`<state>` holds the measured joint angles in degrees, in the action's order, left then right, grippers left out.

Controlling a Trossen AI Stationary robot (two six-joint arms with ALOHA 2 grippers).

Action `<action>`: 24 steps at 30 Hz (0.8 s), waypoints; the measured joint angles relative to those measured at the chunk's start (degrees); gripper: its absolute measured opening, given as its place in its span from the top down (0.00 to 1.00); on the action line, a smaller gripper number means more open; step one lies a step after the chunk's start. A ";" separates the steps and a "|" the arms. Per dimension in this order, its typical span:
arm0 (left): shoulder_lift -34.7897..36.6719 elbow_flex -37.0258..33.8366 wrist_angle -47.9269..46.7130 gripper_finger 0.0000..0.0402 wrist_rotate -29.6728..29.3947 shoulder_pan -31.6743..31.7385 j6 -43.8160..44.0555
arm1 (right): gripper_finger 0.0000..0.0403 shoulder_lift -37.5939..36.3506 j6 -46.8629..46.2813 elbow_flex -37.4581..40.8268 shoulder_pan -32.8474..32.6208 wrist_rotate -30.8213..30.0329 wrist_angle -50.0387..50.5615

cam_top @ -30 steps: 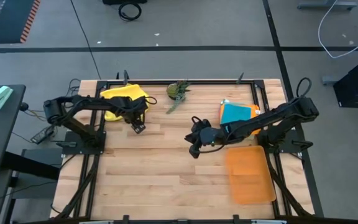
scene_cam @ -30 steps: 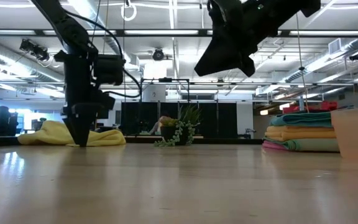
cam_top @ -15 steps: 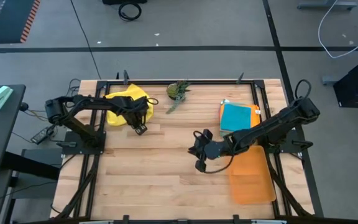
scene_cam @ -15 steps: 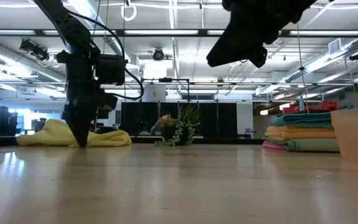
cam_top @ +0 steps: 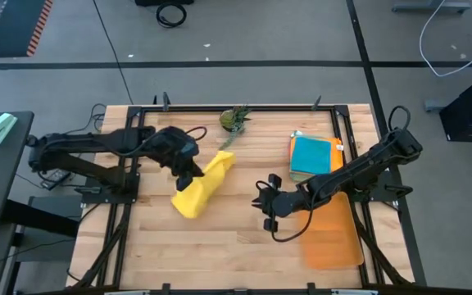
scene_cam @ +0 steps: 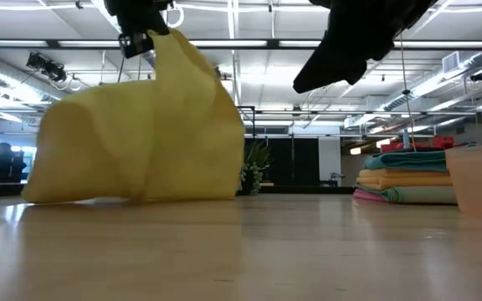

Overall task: Fold microfiber towels
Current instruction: Fold the yellow microfiber towel

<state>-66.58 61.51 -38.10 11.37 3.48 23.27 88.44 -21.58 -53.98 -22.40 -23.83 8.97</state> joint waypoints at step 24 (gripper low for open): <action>0.94 -11.41 -5.09 0.96 -2.25 -11.49 10.95 | 0.39 17.53 17.29 -0.02 27.07 25.23 -16.90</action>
<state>-65.65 50.11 -43.20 9.13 -8.01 34.22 105.98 -4.29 -54.00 4.67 1.40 -7.93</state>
